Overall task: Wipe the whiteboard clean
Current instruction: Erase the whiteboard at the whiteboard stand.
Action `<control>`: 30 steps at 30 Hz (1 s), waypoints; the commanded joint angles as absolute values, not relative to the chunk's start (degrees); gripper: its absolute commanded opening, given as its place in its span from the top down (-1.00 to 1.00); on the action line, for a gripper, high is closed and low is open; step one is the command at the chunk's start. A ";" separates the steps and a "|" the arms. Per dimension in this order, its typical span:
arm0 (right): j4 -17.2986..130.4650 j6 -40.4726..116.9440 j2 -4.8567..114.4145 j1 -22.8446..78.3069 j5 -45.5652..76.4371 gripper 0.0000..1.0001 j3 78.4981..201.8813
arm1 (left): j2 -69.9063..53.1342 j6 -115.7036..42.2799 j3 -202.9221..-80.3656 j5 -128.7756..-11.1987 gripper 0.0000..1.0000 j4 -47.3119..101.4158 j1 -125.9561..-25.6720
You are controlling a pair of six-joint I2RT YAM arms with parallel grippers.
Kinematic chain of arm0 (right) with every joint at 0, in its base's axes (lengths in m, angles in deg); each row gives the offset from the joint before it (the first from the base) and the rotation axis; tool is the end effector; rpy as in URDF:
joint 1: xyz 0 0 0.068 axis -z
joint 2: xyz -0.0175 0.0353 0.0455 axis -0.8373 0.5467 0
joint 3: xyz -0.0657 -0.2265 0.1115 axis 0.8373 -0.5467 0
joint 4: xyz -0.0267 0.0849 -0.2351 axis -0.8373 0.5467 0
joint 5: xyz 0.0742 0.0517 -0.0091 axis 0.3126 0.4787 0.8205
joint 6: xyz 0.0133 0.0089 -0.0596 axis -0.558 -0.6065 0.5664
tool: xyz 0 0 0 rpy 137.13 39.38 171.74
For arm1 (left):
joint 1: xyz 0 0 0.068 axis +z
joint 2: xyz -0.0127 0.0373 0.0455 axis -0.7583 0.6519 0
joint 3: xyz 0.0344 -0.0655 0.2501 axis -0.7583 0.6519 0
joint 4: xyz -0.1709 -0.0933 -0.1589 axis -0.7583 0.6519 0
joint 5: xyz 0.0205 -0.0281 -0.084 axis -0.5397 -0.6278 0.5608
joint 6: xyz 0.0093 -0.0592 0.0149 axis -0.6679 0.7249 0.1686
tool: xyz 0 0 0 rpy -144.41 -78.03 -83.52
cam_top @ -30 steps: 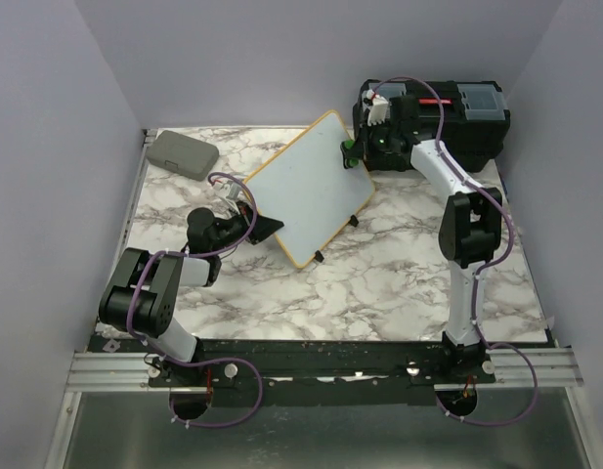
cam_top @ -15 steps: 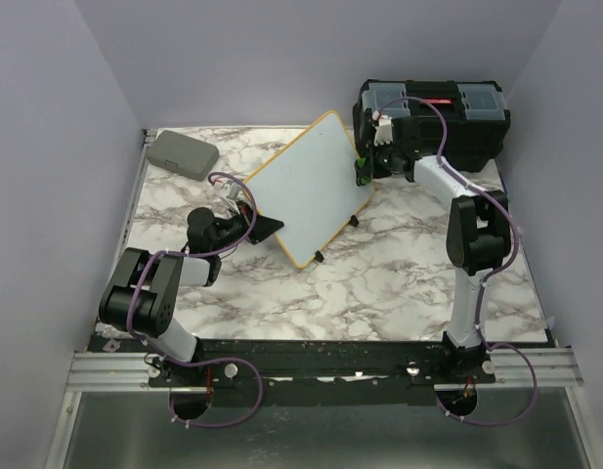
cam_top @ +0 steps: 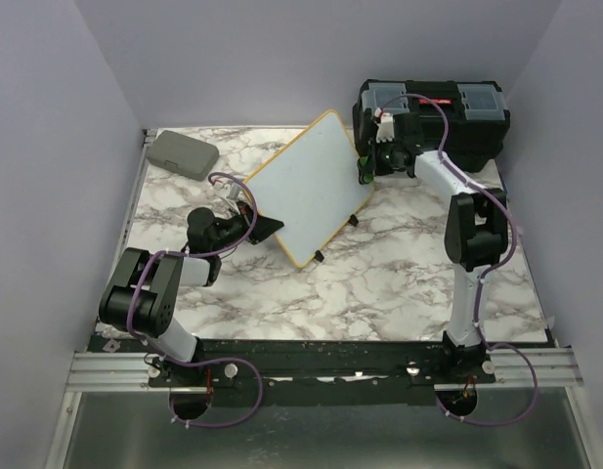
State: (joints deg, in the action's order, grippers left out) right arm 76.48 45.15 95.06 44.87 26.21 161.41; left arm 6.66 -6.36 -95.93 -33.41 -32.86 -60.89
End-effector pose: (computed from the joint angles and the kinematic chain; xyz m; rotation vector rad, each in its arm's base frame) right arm 0.4591 0.1126 0.2022 -0.4044 2.3209 0.4797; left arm 0.2731 -0.0894 0.1772 0.2020 1.7580 -1.3205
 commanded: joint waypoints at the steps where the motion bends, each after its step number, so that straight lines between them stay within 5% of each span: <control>1: 78.44 41.69 99.21 43.94 28.80 0.99 171.04 | 6.77 -6.90 -96.39 -22.19 1.00 -33.80 -62.49; 11: 82.34 39.89 101.48 43.33 29.85 0.99 177.43 | 6.74 -7.08 -96.81 -22.24 1.00 -33.04 -62.47; 21: 78.77 44.44 94.17 43.33 27.14 0.99 153.83 | 6.80 -6.82 -96.79 -21.95 1.00 -33.46 -62.41; 30: 79.97 49.21 93.26 43.32 34.46 0.99 152.94 | 7.09 -6.63 -96.73 -21.85 1.00 -33.68 -62.41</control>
